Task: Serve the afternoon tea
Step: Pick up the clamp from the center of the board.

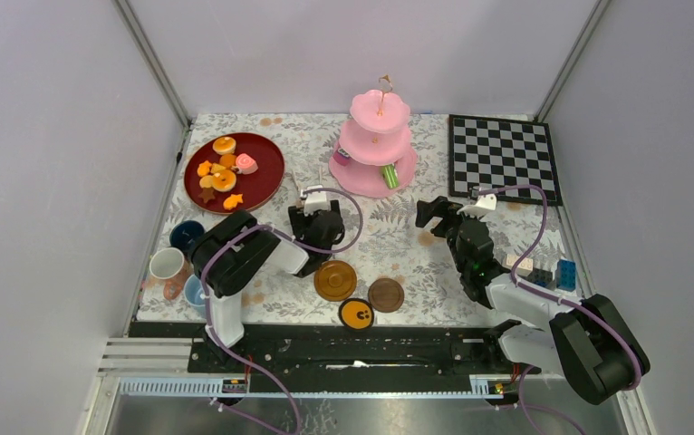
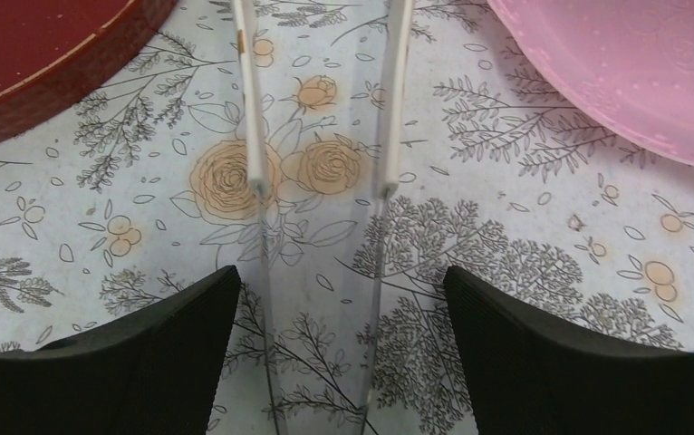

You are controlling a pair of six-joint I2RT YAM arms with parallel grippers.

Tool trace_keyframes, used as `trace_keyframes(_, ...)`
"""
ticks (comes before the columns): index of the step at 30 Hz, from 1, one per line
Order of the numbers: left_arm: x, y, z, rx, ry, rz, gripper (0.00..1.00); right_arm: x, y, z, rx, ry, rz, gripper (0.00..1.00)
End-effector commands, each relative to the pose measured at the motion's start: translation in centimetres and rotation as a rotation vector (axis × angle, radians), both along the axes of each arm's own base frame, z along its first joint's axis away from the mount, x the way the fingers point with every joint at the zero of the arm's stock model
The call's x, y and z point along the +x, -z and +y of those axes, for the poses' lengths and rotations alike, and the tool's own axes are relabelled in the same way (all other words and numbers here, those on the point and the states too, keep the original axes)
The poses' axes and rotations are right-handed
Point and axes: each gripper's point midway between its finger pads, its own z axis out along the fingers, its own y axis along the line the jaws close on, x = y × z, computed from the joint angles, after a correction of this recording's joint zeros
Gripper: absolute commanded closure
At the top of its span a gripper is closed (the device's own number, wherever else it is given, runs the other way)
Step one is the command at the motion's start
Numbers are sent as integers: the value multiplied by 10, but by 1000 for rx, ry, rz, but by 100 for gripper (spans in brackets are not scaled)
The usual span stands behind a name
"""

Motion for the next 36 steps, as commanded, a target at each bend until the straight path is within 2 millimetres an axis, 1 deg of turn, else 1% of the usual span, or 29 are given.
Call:
trace_keyframes(1, 0, 15, 8, 24, -23, 40, 18, 9, -19, -4, 27, 33, -47, 2)
trace_keyframes(4, 1, 18, 13, 37, -37, 39, 34, 9, -18, -3, 26, 31, -45, 2)
trace_keyframes(7, 2, 11, 12, 32, -27, 26, 44, 9, -19, -3, 27, 31, -47, 2)
trace_keyframes(9, 2, 5, 13, 45, -28, 28, 47, 8, -18, -3, 27, 30, -46, 2)
trace_keyframes(12, 5, -12, 14, 68, -30, 25, 48, 9, -19, -3, 27, 31, -47, 2)
trace_keyframes(17, 10, -38, 10, 79, 16, 49, 55, 9, -19, -3, 27, 31, -47, 2)
trace_keyframes(21, 12, -42, 11, 58, 41, 73, 62, 8, -20, -3, 28, 31, -49, 2)
trace_keyframes(23, 10, -49, 9, 40, 56, 90, 63, 8, -20, -4, 28, 32, -49, 2)
trace_keyframes(27, 10, -84, 5, 30, 121, 103, 63, 9, -20, -4, 28, 33, -49, 2)
trace_keyframes(28, 9, -94, 6, 30, 140, 114, 63, 9, -20, -4, 27, 32, -49, 2)
trace_keyframes(29, 4, -100, 9, 40, 157, 150, 62, 9, -20, -4, 28, 33, -49, 2)
trace_keyframes(30, 6, -116, 10, 28, 160, 138, 62, 8, -19, -4, 27, 32, -46, 2)
trace_keyframes(31, 1, -121, 15, 35, 173, 177, 62, 8, -19, -4, 27, 32, -48, 2)
trace_keyframes(32, -1, -131, 19, 26, 187, 196, 61, 8, -19, -4, 27, 33, -48, 2)
trace_keyframes(33, -2, -142, 24, 13, 192, 208, 61, 8, -20, -4, 28, 33, -49, 2)
trace_keyframes(34, -1, -160, 27, -5, 203, 203, 61, 8, -19, -4, 28, 31, -49, 2)
trace_keyframes(36, -1, -178, 41, -28, 202, 226, 60, 8, -20, -3, 32, 30, -49, 2)
